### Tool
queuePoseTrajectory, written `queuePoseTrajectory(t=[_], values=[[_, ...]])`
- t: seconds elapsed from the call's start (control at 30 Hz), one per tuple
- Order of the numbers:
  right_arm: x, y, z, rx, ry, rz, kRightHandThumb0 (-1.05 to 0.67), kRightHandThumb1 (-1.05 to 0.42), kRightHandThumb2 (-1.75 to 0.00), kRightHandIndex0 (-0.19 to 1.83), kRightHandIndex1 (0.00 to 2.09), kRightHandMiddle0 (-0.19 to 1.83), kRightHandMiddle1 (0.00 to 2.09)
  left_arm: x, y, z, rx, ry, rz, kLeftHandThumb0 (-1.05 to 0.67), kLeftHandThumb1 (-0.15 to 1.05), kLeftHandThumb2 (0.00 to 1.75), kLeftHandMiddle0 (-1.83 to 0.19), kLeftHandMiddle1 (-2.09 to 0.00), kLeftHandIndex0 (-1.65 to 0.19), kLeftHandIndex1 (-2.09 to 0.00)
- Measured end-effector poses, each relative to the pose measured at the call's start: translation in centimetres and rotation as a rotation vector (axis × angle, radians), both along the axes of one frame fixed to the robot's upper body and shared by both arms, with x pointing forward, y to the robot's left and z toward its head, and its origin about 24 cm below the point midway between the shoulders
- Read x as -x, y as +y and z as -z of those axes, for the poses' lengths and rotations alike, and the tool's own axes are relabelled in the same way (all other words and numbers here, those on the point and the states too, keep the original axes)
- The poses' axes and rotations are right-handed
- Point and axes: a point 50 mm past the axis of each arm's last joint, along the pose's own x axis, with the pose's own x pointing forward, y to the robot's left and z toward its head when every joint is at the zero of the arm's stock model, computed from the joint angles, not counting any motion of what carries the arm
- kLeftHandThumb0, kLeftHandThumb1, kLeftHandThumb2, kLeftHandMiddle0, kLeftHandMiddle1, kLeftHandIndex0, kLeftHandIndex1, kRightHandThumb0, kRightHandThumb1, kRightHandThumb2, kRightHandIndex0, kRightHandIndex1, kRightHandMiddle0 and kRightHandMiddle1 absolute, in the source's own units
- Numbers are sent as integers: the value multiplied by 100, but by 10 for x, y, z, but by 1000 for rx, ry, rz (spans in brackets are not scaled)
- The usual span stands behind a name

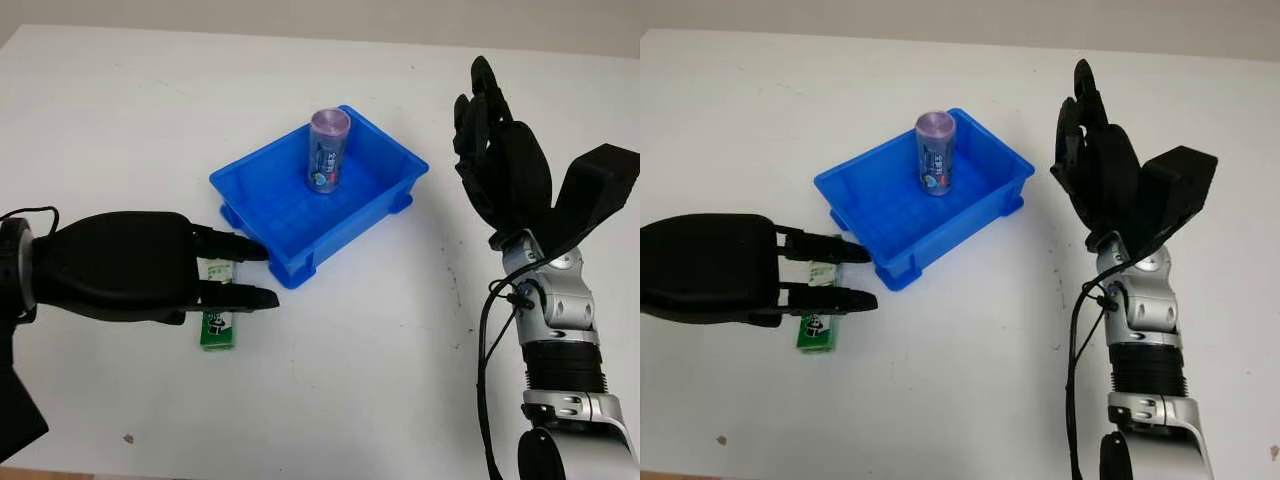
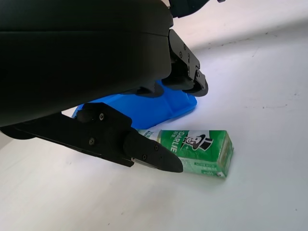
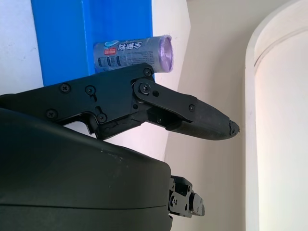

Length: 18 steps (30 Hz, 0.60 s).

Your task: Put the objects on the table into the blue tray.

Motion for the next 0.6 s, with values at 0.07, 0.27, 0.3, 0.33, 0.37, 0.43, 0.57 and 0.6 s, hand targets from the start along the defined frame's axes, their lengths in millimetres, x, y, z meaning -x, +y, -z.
queuePoseTrajectory(t=[0.07,0.27,0.3,0.33,0.37,0.43,0.57,0.6], values=[[1,-1,0,-1,-3,2,-65,-105,-74,-19,0,-19,0,-3,-1,1,-20,-4,1,-21,98,6,-34,-6,-35,-9],[3,-1,0,-12,0,2,-65,-105,-74,-19,0,-19,0,-13,-5,5,-80,-34,3,-12,103,7,-37,-7,-35,-9],[4,-1,0,-13,0,2,-65,-105,-74,-19,0,-19,0,-14,-6,6,-85,-45,15,-11,103,7,-37,-7,-36,-9],[4,-1,0,-14,0,2,-65,-105,-74,-19,0,-19,0,-15,-7,7,-89,-57,29,-14,103,7,-38,-7,-37,-9],[4,0,1,-16,0,1,-65,-105,-74,-19,0,-19,0,-17,-8,8,-94,-71,44,-17,104,6,-40,-8,-38,-10],[6,0,2,-18,-2,1,-65,-105,-74,-19,0,-19,0,-19,-10,9,-93,-99,68,-20,104,6,-42,-8,-39,-10],[8,1,2,-21,1,0,-66,-105,-74,-19,0,-19,0,-24,-8,13,-61,-140,77,-21,105,18,-56,-15,-48,-15],[8,1,2,-22,3,0,-66,-105,-74,-19,0,-19,0,-25,-8,14,-41,-149,76,-20,105,17,-62,-19,-52,-18]])
